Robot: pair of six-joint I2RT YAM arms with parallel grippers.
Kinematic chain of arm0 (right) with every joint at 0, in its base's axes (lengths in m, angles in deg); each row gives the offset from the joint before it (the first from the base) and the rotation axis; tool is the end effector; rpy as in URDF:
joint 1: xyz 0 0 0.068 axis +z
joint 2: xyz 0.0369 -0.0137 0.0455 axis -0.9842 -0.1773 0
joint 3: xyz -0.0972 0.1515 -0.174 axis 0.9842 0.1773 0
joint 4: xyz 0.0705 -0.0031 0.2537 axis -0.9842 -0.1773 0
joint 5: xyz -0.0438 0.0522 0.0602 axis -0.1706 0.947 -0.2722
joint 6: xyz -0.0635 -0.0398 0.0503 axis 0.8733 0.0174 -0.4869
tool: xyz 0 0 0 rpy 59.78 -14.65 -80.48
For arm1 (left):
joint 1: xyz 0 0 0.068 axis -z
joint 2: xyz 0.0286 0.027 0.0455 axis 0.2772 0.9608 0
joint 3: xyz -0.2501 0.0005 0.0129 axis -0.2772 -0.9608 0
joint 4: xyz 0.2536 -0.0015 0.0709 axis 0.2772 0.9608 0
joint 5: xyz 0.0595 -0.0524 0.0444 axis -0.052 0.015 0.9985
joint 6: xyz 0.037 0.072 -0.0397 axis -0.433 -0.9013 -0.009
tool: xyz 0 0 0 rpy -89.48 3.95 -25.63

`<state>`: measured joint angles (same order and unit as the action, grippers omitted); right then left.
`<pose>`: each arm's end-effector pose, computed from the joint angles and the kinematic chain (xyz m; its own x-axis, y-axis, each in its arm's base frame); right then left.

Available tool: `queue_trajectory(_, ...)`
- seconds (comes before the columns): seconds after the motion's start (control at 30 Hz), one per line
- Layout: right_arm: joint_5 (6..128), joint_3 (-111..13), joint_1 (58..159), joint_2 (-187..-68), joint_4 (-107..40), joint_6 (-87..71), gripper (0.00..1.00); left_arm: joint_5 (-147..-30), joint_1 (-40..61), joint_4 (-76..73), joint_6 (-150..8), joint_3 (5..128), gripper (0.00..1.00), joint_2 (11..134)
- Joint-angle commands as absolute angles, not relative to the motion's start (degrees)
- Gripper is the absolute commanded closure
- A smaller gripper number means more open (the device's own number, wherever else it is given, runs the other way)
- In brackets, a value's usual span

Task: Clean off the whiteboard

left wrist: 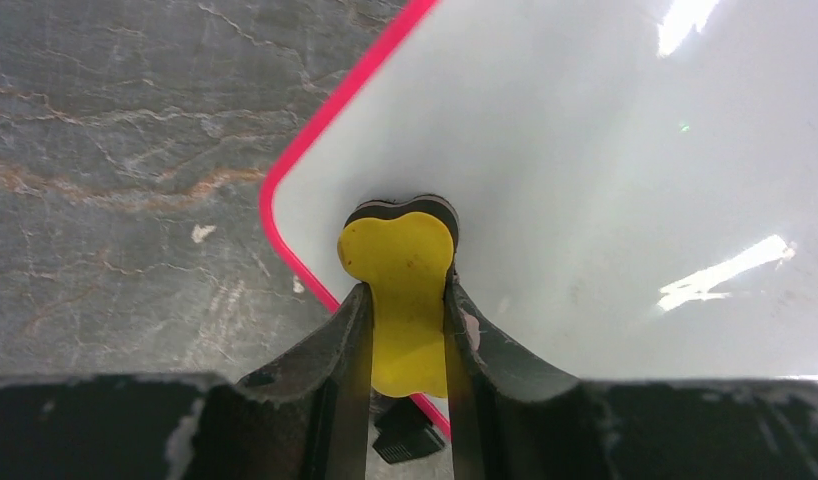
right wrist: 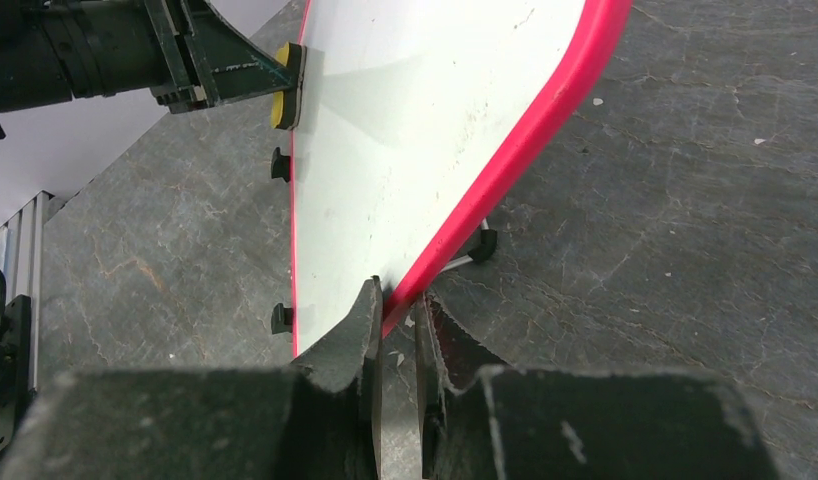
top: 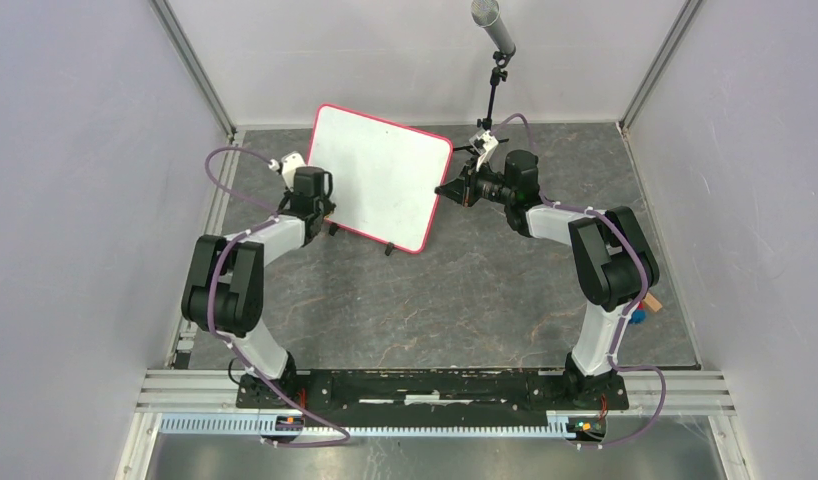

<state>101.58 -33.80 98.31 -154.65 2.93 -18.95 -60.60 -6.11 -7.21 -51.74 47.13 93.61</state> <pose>0.3969 0.1899 0.1703 -0.4491 0.0869 -0.8893 -0.7557 0.4940 0.4299 0.3873 -0.0404 0.1361 -0.4417 -0.4178 -0.7939 -0.3925 0.8857 -0.2478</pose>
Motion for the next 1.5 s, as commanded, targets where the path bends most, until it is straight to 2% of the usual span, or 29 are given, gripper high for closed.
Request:
queue_trajectory(0.0, 103.3, -34.7, 99.6, -154.0, 2.7, -15.2, 1.0, -60.0, 1.0, -8.2, -51.7, 48.2, 0.71, 93.1)
queue_trajectory(0.2, 103.2, -34.5, 99.6, -154.0, 2.6, -15.0, 1.0, -56.8, 8.8, -7.3, -59.0, 59.7, 0.69, 96.0)
queue_trajectory(0.4, 103.0, -34.6, 99.6, -153.9, 2.2, -14.6, 1.0, -58.9, 9.8, -3.5, -63.7, 71.8, 0.68, 98.8)
queue_trajectory(0.5, 102.8, -34.7, 99.6, -154.0, 2.1, -14.6, 1.0, -59.3, 10.1, -3.0, -63.6, 70.7, 0.69, 96.6)
queue_trajectory(0.67, 102.4, -34.1, 99.6, -153.3, 2.4, -14.6, 0.99, -58.6, 10.2, -2.8, -59.7, 60.6, 0.69, 89.5)
queue_trajectory(0.8, 101.2, -33.7, 99.6, -152.6, 2.3, -14.8, 0.85, -60.3, 10.7, 0.4, -56.0, 52.2, 0.69, 81.8)
queue_trajectory(0.93, 101.1, -32.8, 99.6, -151.3, 2.8, -14.9, 0.71, -61.9, 11.6, 9.9, -56.2, 48.3, 0.68, 75.1)
queue_trajectory(1.03, 100.4, -31.5, 99.6, -149.7, 3.1, -14.6, 0.54, -63.1, 14.3, 17.8, -57.6, 46.5, 0.67, 70.8)
queue_trajectory(1.1, 98.7, -30.6, 99.6, -148.1, 1.9, -14.2, 0.42, -63.6, 17.5, 21.9, -57.0, 44.5, 0.67, 67.9)
queue_trajectory(1.27, 95.5, -27.2, 99.6, -143.4, 0.3, -13.4, 0.23, -64.1, 28.6, 24.1, -50.3, 36.8, 0.67, 62.6)
queue_trajectory(1.37, 92.8, -24.6, 99.6, -139.5, -3.4, -10.9, 0.16, -61.5, 36.2, 25.1, -46.2, 34.6, 0.66, 62.8)
queue_trajectory(1.47, 87.4, -22.4, 99.5, -134.4, -8.6, -8.1, 0.09, -59.0, 42.8, 25.7, -44.3, 34.3, 0.62, 65.1)
